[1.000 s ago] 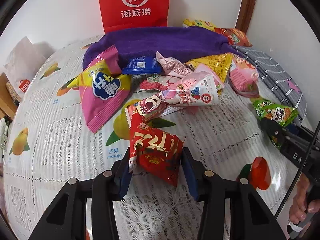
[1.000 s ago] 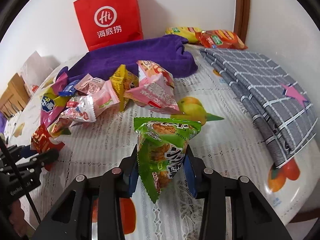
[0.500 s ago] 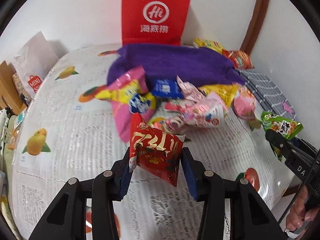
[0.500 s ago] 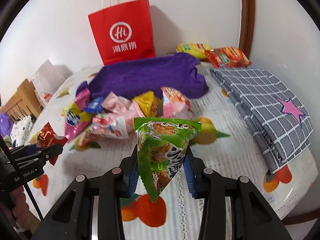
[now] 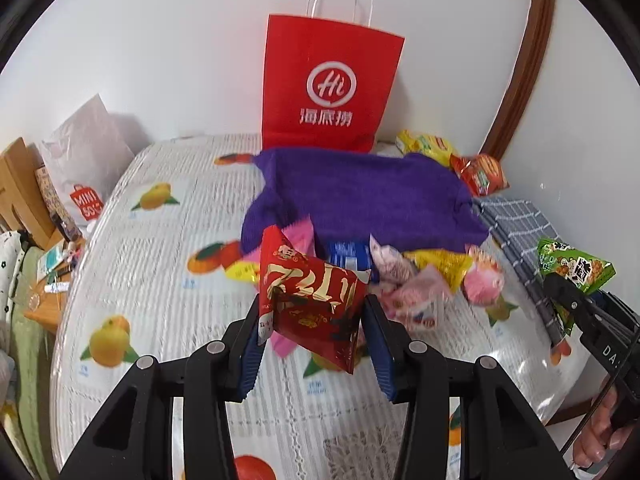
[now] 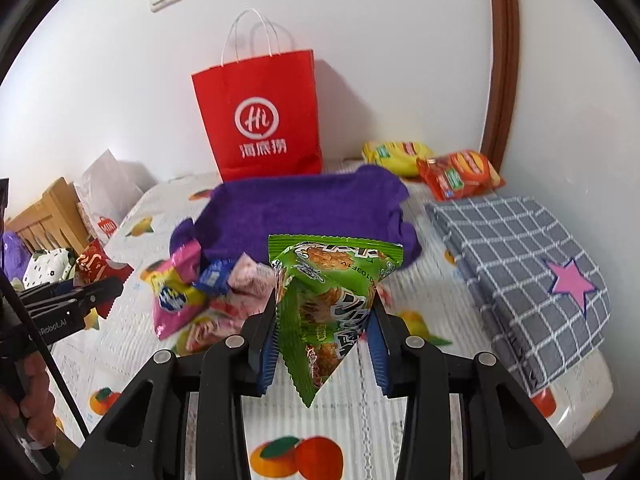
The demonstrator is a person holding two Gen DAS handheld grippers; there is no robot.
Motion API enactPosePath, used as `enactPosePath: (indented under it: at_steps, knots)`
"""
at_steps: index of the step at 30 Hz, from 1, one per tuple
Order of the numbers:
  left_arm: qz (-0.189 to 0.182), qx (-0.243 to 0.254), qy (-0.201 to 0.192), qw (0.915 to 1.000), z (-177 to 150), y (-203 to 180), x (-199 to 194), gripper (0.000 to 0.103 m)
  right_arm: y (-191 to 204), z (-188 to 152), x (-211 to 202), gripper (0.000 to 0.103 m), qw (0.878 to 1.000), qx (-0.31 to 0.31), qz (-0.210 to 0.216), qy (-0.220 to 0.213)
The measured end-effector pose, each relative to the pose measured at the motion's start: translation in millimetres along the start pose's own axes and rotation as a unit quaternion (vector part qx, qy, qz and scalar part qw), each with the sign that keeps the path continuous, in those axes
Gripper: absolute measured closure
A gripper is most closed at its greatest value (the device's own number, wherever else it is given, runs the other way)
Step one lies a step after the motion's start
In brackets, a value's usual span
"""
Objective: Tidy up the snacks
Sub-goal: 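Carry both packets over the purple towel and lower them onto it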
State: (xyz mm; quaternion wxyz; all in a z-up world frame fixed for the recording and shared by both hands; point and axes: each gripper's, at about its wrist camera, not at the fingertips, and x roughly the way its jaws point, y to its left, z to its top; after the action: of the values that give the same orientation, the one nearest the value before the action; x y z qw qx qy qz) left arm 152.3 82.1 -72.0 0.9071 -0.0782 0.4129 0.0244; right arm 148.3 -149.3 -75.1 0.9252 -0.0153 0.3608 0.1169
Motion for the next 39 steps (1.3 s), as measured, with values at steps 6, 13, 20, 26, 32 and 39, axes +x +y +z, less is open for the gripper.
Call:
enactPosePath:
  at_steps: [6,13,20,26,32,39]
  knots:
    - [0.002,0.002,-0.017,0.9999,23.6,0.3,-6.5,0.059,4.6,23.3,-4.9,0.065,1.000,-0.010,0.007,-0.019]
    - [-0.015,-0.005,-0.025,0.9996,54.0,-3.4,-5.1,0.059,3.3,51.9,-3.8,0.065,0.999,-0.013,0.019,-0.038]
    - [-0.014,0.004,-0.028,0.9995,77.6,-13.6,2.3,0.059,-4.4,75.7,10.0,0.065,0.999,-0.007,0.024,-0.038]
    - [-0.017,0.004,-0.021,0.9996,96.1,-19.2,17.4,0.059,-14.5,93.3,33.3,0.065,0.999,0.000,0.028,-0.028]
    - [-0.017,0.003,-0.012,0.9998,118.0,-26.4,38.9,0.059,-21.6,110.8,57.5,0.065,0.999,0.004,0.033,-0.018]
    - [-0.016,0.003,-0.008,0.9998,141.4,-35.5,62.8,0.059,-25.4,131.2,88.4,0.065,0.999,0.006,0.043,-0.008]
